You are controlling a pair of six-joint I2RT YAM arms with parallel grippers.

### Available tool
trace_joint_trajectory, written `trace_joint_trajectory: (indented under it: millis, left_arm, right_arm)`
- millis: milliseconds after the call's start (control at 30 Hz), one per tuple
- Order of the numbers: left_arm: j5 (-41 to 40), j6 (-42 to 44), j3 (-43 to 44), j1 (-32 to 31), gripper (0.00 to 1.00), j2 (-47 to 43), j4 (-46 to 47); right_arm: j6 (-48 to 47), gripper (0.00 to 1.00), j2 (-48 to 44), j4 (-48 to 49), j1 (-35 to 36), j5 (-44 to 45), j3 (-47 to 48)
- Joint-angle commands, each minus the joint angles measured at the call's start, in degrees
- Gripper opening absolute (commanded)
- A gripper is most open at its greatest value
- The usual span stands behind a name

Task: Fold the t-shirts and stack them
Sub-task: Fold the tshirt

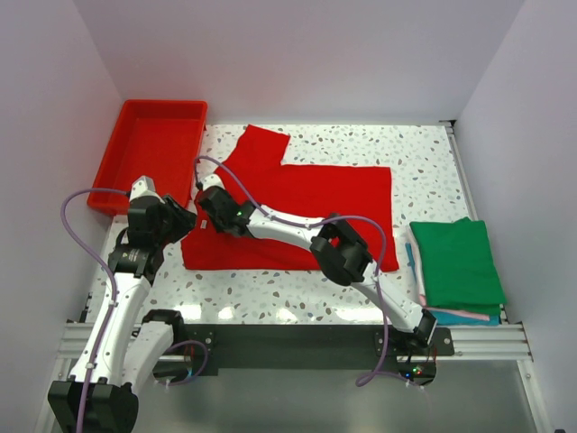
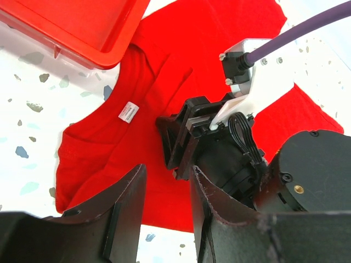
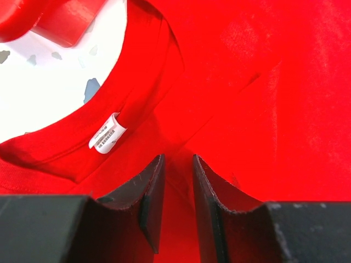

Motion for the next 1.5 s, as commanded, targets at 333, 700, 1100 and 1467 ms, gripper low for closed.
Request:
trace_joint_trajectory:
  millis: [333,700,1100,1467]
  left_arm:
    - [0.5,1.2,0.0,0.0,0.42,0.4,2.1]
    - [-0.3,1.5,-0.4,0.0,0.42,0.7,2.0]
    - [-0.5,1.5,-1.7,0.1,0.42,1.3,2.9]
    - [-4.6,-0.3,-4.9,0.0,0.39,3.0,3.3]
  right_arm:
    - [0.9,0.24,1.5,1.2,0.5,0.3,-0.2]
    - [2.8,0.17,-1.7,2.6,-1.1,-3.8,-0.5]
    - [6.9,0.06,-4.8,3.9,-3.6,-9.0,-3.4]
    - [10.8,0.04,-9.4,6.2,-7.3,-14.0,-7.7]
